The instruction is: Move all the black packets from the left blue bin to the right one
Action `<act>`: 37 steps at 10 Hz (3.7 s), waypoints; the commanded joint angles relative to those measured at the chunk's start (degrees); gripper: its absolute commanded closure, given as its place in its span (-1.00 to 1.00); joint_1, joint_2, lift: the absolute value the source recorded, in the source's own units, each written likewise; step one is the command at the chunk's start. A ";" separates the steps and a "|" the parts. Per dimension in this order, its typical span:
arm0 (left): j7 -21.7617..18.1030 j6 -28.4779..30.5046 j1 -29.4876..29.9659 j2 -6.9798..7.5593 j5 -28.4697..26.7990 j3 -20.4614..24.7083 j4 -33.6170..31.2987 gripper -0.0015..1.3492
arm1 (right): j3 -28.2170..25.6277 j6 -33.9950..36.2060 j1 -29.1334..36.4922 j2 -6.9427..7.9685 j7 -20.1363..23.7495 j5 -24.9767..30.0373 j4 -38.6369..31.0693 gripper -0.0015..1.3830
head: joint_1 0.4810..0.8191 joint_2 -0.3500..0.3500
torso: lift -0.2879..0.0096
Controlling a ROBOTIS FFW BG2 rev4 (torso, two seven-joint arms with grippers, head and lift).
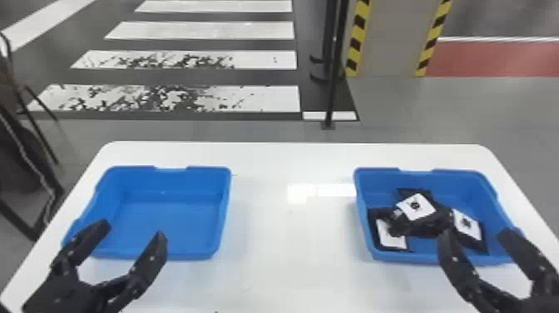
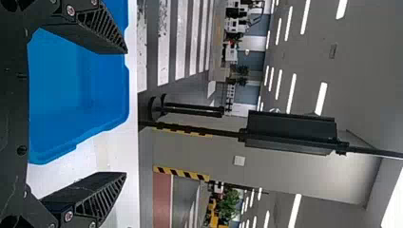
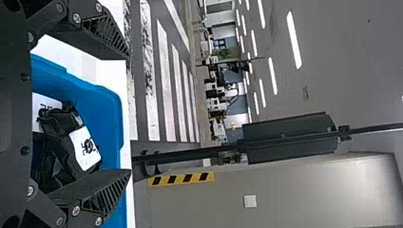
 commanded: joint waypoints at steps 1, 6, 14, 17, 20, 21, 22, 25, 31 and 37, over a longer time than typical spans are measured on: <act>-0.01 0.14 -0.01 -0.15 0.00 0.06 0.00 -0.80 | 0.00 -0.14 0.00 0.00 0.00 -0.11 -0.05 -0.72 | 0.27 0.04 | -0.01; -0.01 0.70 0.13 -0.15 0.12 0.18 0.00 -0.80 | 0.00 -0.14 0.00 -0.09 0.00 -0.34 -0.05 -0.72 | 0.27 0.05 | -0.01; 0.08 0.84 0.13 -0.15 0.57 0.18 0.14 -0.80 | 0.00 -0.57 0.00 -0.18 -0.09 -1.02 0.37 -0.72 | 0.27 0.05 | -0.01; -0.01 0.98 0.13 -0.15 0.35 0.18 0.14 -0.81 | 0.00 -0.57 0.00 -0.18 -0.09 -1.14 0.37 -0.72 | 0.27 0.04 | -0.01; 0.08 1.27 0.13 -0.15 0.35 0.29 0.14 -0.81 | 0.00 -0.57 0.00 -0.18 -0.09 -1.48 0.51 -0.74 | 0.27 0.04 | -0.01; -0.01 1.41 0.13 -0.15 0.35 0.29 0.14 -0.80 | 0.00 -0.57 0.00 -0.18 -0.09 -1.48 0.51 -0.74 | 0.27 0.04 | -0.01; -0.01 1.13 0.13 -0.15 0.23 0.41 0.14 -0.81 | 0.00 -0.57 0.00 -0.18 -0.09 -1.48 0.37 -0.74 | 0.27 0.04 | -0.01; 0.08 1.27 0.13 -0.15 0.23 0.52 0.14 -0.82 | 0.00 -0.57 0.00 -0.26 -0.09 -1.71 0.51 -0.74 | 0.27 0.05 | -0.01; 0.08 1.83 0.27 -0.15 0.35 0.75 0.14 -0.82 | 0.00 -0.57 -0.14 -0.26 -0.09 -1.71 0.65 -0.74 | 0.27 0.06 | -0.01; 0.08 2.25 0.41 -0.15 0.57 0.86 0.28 -0.84 | 0.00 -0.71 -0.14 -0.26 -0.09 -2.05 1.08 -0.74 | 0.27 0.06 | -0.01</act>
